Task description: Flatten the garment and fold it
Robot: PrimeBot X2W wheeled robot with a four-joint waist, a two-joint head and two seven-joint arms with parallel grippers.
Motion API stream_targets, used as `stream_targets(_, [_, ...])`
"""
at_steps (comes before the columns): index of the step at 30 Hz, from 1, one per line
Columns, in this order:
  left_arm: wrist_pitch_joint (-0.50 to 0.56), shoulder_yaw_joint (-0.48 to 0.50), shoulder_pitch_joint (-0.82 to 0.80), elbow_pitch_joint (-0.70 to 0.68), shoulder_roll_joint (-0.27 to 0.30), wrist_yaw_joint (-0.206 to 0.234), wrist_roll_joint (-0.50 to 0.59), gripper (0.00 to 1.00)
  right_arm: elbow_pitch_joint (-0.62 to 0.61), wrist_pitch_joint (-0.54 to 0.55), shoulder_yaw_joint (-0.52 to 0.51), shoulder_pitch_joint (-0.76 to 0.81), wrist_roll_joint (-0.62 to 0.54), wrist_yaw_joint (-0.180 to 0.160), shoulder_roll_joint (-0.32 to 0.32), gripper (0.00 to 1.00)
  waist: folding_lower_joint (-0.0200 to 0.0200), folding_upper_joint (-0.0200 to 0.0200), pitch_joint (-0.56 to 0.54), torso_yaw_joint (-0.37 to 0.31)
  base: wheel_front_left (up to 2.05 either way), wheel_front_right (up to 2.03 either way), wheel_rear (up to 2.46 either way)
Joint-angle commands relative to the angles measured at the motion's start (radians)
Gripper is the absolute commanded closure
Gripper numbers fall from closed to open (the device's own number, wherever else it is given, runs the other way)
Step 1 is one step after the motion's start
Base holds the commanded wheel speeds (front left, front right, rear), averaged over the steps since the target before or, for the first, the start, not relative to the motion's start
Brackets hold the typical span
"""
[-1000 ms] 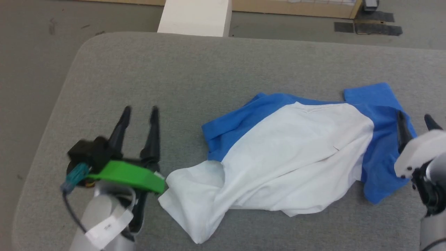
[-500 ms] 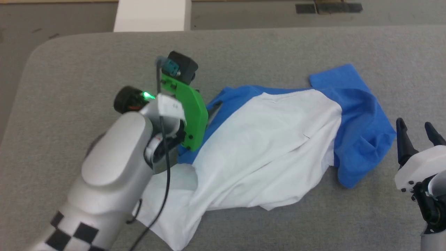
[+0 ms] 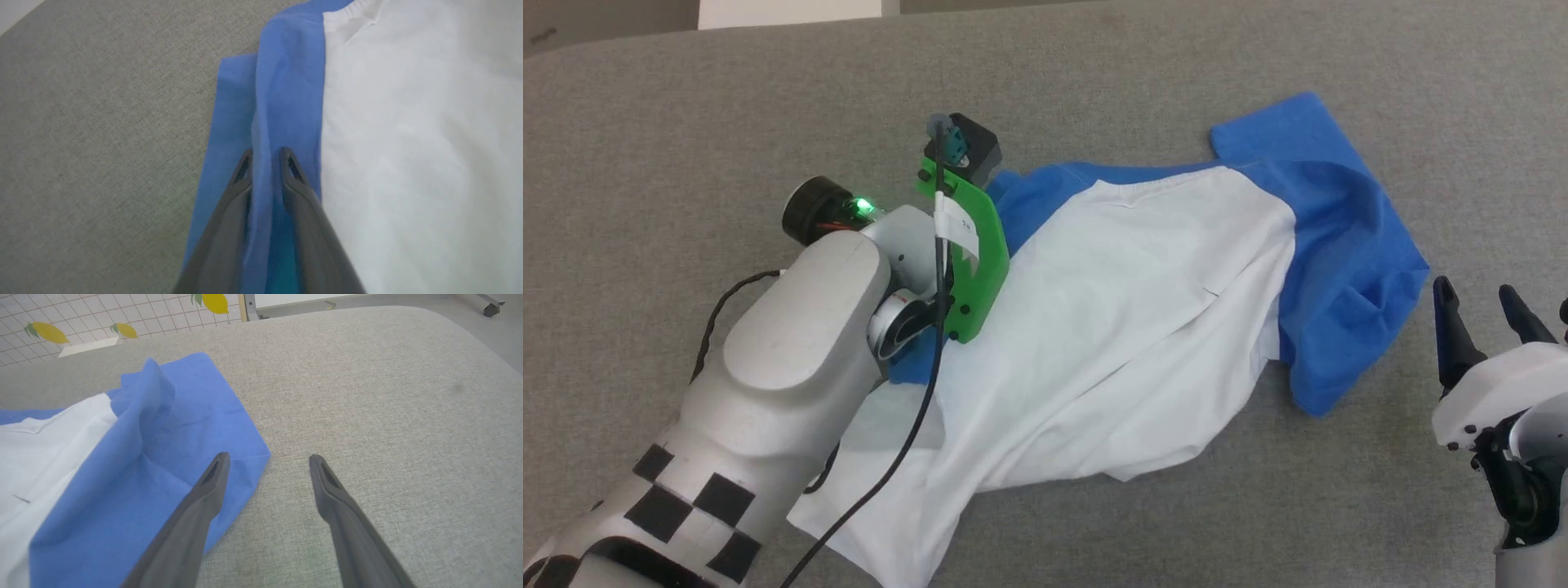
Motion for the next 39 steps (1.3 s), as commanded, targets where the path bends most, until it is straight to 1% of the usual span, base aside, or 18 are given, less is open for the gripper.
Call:
stream_targets(1, [-0.013, -0.007, -0.024, 0.003, 0.005, -0.002, -0.016, 1.00, 0.005, -0.008, 0.001, -0.007, -0.004, -0.002, 0.002, 0.00, -0.0001, -0.0001, 0.004, 0.003, 0.00, 0.00, 0.00])
stream_targets(11, [-0.114, -0.022, -0.045, -0.010, -0.006, -0.002, -0.075, 1.00, 0.015, -0.003, 0.004, -0.010, -0.020, -0.002, 0.002, 0.00, -0.0001, -0.0001, -0.026, 0.052, 0.00, 0.00, 0.00])
stream_targets(14, [-0.151, -0.016, -0.040, -0.030, -0.005, -0.002, -0.093, 1.00, -0.001, 0.005, 0.014, -0.032, -0.034, -0.002, 0.002, 0.00, -0.0001, -0.0001, -0.035, 0.061, 0.00, 0.00, 0.00])
stream_targets(17, [-0.162, -0.021, -0.028, -0.046, -0.005, -0.002, -0.101, 1.00, -0.017, 0.031, 0.039, -0.075, -0.063, -0.002, 0.002, 0.00, -0.0001, -0.0001, -0.033, 0.067, 0.00, 0.00, 0.00])
stream_targets(21, [-0.169, -0.026, -0.022, -0.067, -0.011, -0.001, -0.105, 1.00, 0.003, 0.113, 0.099, -0.152, -0.097, -0.002, -0.030, 0.00, -0.0001, -0.0001, -0.013, 0.076, 0.00, 0.00, 0.00])
stream_targets(26, [-0.179, -0.028, -0.030, -0.095, -0.021, 0.008, -0.101, 1.00, 0.078, 0.243, 0.156, -0.255, -0.105, -0.002, -0.113, 0.00, -0.0001, -0.0001, 0.019, 0.091, 0.00, 0.00, 0.00])
stream_targets(29, [-0.185, -0.030, -0.038, -0.113, -0.026, 0.009, -0.099, 1.00, 0.122, 0.298, 0.192, -0.306, -0.099, -0.002, -0.146, 0.00, -0.0001, -0.0001, 0.039, 0.103, 0.00, 0.00, 0.00])
stream_targets(33, [-0.192, -0.032, -0.045, -0.132, -0.032, 0.010, -0.098, 1.00, 0.175, 0.378, 0.249, -0.344, -0.091, -0.002, -0.173, 0.00, -0.0001, -0.0001, 0.060, 0.119, 0.00, 0.00, 0.00])
stream_targets(39, [-0.197, -0.039, -0.044, -0.148, -0.035, 0.010, -0.098, 1.00, 0.217, 0.476, 0.294, -0.373, -0.079, -0.002, -0.190, 0.00, -0.0001, -0.0001, 0.077, 0.134, 0.00, 0.00, 0.00])
